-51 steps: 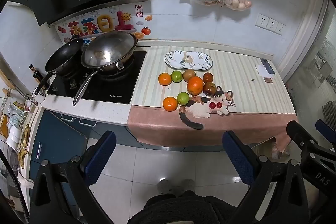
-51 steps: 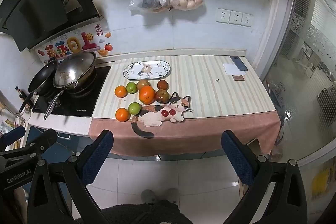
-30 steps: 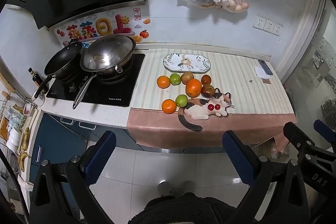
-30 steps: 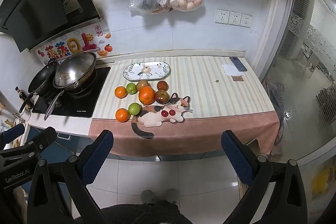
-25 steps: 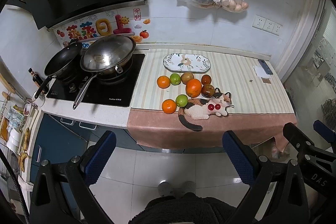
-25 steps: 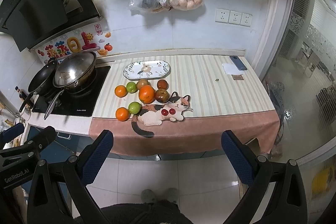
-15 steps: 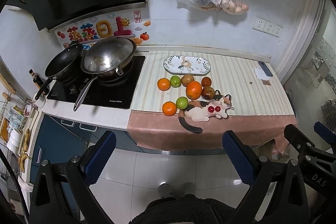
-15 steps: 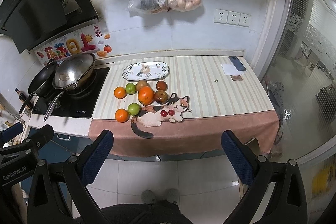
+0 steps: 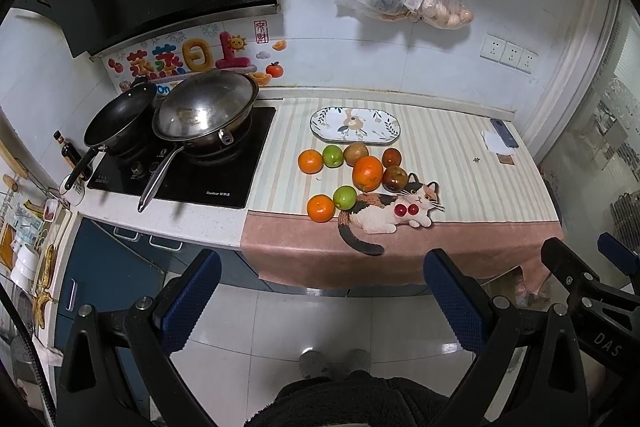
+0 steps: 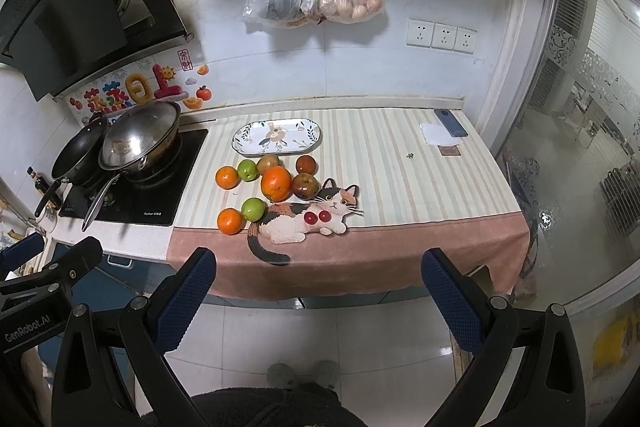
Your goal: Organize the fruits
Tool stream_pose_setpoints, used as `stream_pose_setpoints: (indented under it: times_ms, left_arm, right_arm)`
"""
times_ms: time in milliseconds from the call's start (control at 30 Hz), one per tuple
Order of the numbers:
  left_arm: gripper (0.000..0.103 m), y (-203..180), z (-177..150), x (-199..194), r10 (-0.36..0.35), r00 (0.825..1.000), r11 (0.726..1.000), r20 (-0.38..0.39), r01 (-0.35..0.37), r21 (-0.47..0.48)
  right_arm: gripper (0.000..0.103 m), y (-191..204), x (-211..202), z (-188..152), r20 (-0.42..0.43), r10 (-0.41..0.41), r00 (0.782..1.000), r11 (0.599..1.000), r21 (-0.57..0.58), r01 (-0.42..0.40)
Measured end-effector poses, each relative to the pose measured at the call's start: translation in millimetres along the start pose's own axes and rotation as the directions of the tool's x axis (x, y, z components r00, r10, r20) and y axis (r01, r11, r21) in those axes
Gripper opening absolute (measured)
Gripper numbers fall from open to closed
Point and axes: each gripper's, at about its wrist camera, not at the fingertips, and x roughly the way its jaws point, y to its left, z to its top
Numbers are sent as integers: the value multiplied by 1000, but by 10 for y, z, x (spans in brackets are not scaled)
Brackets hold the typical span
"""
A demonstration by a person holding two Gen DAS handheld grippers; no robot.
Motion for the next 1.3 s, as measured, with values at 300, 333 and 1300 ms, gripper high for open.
stream_pose_setpoints:
  times_ms: [300, 333, 1300]
  left_arm:
    - [103, 9, -7, 7, -2, 1000, 1000, 0, 2, 1]
    - [103, 6, -13, -4, -2, 1000, 1000, 0, 2, -2]
    - [103, 31, 125, 12, -8, 1000, 1000, 6, 8, -2]
  right_arm:
    - [103, -32, -3, 76, -4, 1, 1000, 1000, 1, -1]
    - [103, -26, -2, 66, -3, 1, 1000, 1000, 1, -1]
    - [103, 55, 23, 93, 3, 7, 1000, 1000, 1, -7]
